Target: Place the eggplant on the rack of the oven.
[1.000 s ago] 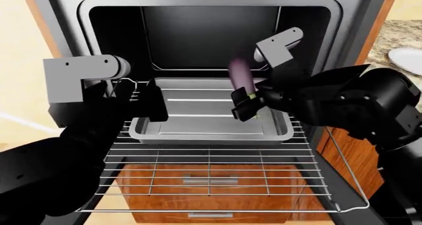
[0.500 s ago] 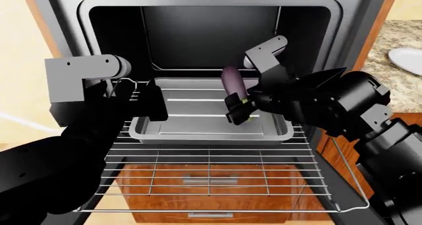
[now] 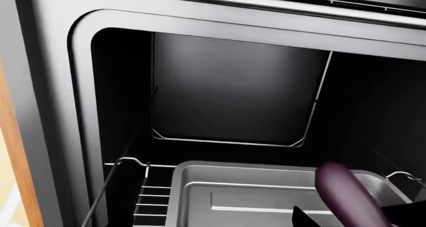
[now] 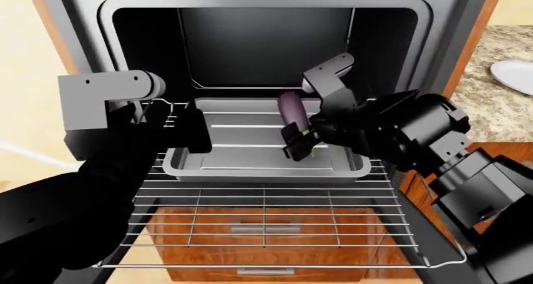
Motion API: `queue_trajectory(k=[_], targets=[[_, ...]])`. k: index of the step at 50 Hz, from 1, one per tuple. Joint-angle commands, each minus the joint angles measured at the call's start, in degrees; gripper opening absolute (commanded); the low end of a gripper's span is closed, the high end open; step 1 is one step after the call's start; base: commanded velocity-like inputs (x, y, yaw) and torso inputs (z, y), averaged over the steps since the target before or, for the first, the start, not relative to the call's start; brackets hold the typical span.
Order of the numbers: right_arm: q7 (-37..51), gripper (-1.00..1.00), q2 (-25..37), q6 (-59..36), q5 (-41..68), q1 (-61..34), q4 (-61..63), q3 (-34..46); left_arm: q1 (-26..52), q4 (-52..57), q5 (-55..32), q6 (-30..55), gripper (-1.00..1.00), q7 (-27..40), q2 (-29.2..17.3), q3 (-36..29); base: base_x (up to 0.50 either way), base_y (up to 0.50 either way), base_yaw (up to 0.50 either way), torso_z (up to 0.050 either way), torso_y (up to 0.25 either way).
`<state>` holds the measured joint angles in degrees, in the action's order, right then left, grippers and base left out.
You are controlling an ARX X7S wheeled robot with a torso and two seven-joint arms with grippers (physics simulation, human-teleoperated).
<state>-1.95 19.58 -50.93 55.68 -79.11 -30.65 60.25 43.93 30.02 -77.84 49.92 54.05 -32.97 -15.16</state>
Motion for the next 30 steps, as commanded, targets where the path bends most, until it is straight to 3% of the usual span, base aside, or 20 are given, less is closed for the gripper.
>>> queue_trajectory(k=[1,10,11,30], targets=[[-1.6,-1.0,-1.2,0.9,-1.8,-0.3,-2.3,0.7,-0.1,-0.1,0.2,-0.2,1.0,-0.2,-0.2,-0.1,0.0,0.0,0.0,0.0,0.0],[-0.4,-1.0,-0.1,0.1,-1.3,-0.4,-1.0,0.2,-0.1,0.0,0.2,-0.3,1.0,-0.2,-0.2,-0.3,0.0,0.0,0.0,0.0,0.0],[0.3,1.0,0.5,-0.5,-0.7,-0.4,0.2,-0.1,-0.1,0.0,0.1,-0.4,1.0,-0.1,-0.3,-0.2,0.0,0.0,0.0,0.0,0.0],[14.5,1.0,11.7,-6.3,10.6,1.3,22.2,-10.3,0.3,0.2,-0.3,-0.7,1.0,-0.1,-0.1,-0.2,0.0,0.0,0.0,0.0,0.0]])
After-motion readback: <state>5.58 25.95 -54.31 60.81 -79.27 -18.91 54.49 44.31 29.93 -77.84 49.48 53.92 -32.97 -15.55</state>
